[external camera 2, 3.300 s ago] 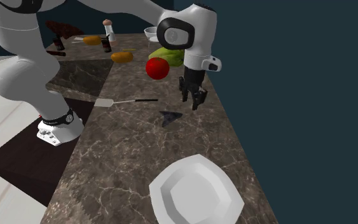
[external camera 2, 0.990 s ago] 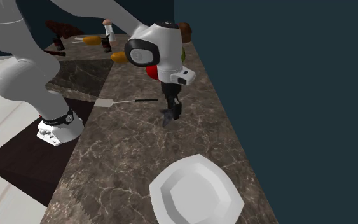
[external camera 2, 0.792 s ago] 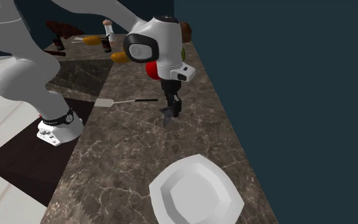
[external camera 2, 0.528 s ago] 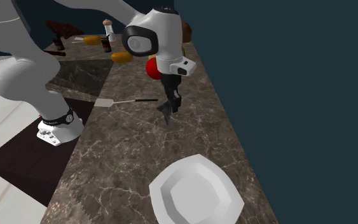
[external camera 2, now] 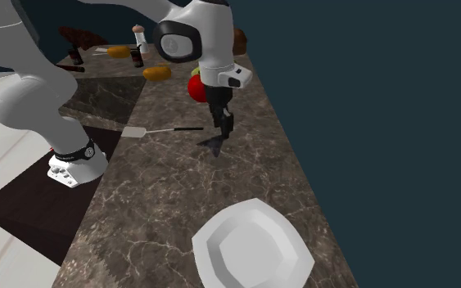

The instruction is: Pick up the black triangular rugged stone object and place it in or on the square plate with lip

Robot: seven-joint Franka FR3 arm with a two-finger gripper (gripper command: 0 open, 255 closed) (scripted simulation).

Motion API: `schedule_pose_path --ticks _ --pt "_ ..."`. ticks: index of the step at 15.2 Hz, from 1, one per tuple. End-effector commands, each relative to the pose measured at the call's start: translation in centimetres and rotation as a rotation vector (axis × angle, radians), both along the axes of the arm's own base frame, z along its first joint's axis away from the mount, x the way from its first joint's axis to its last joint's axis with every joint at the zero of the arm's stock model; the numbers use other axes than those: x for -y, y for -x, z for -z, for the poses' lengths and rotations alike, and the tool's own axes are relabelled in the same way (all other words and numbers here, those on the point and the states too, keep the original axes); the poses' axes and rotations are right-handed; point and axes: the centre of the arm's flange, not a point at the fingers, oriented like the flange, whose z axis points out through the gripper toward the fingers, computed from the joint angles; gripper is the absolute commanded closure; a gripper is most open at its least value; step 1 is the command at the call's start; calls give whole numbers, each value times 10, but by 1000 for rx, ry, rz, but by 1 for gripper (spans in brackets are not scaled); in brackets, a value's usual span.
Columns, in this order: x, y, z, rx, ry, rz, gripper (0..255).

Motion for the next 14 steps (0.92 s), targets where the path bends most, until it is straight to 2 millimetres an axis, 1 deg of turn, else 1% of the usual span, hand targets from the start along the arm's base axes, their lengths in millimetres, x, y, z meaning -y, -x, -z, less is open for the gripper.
schedule_pose_path --ticks 1,3,4,11,12,14 --pt "-7 8 15 -14 -9 -191 0" --pt "-14 20 34 -33 -21 -425 0" --pt "-15 24 39 -38 -24 -480 0" --pt "-16 24 76 -38 -24 -480 0" --pt "-16 24 79 -38 -24 -480 0" --pt "-16 24 79 -38 -24 -480 0"
